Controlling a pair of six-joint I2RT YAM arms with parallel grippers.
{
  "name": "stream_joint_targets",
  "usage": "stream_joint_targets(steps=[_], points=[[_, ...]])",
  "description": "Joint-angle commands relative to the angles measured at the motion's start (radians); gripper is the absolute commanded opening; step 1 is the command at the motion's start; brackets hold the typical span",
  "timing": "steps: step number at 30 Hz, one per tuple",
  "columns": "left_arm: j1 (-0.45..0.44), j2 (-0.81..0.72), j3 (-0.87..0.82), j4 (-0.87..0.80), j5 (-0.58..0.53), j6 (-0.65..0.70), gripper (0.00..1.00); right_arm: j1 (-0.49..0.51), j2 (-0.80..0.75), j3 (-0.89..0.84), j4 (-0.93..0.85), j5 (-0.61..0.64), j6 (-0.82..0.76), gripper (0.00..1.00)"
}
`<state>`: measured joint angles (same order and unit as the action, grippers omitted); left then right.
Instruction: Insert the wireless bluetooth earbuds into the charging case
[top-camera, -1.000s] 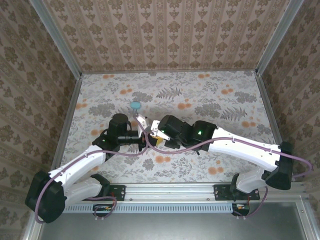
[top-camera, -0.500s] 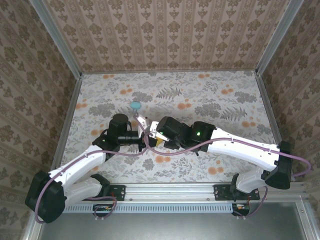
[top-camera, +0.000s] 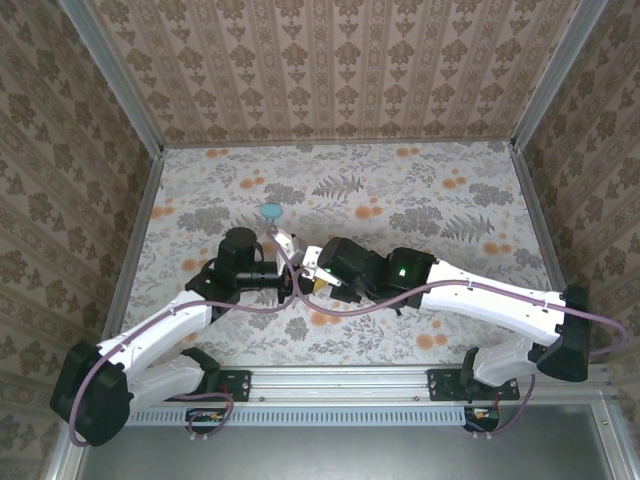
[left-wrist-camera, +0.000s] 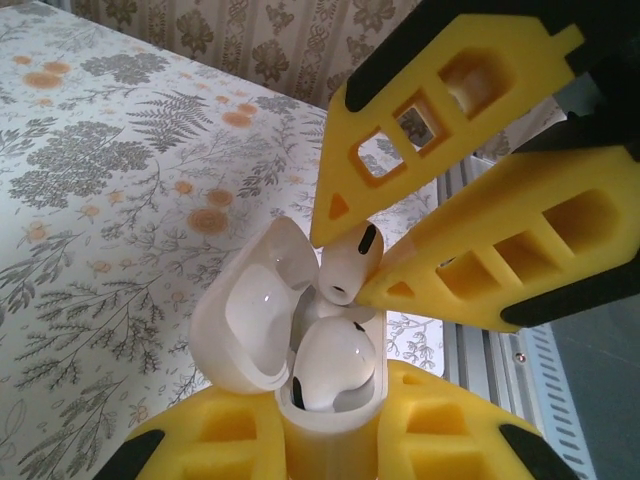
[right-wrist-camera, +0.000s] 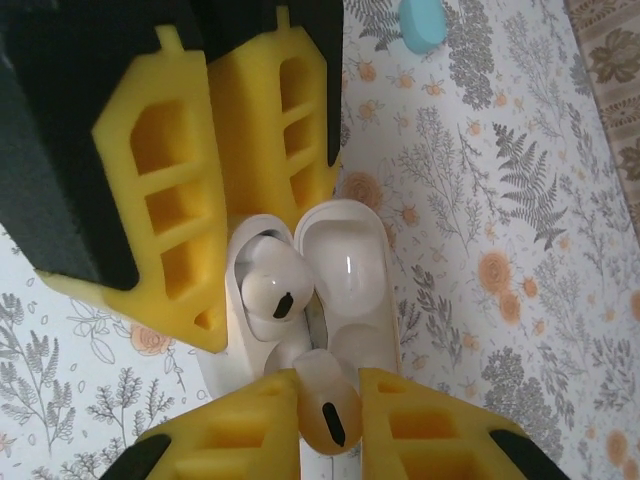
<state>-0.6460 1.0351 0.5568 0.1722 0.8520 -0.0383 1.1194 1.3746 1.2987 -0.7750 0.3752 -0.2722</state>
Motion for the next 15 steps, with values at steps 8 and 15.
stream_joint_targets(steps=[8,15], points=[[0.000,-0.018,0.018,0.095,-0.002,-0.015,0.00,0.008,-0.019,-0.015,0.000,-0.123,0.048,0.27],[0.000,-0.026,0.015,0.091,-0.006,-0.016,0.00,0.008,-0.038,0.000,0.005,-0.115,0.052,0.43]])
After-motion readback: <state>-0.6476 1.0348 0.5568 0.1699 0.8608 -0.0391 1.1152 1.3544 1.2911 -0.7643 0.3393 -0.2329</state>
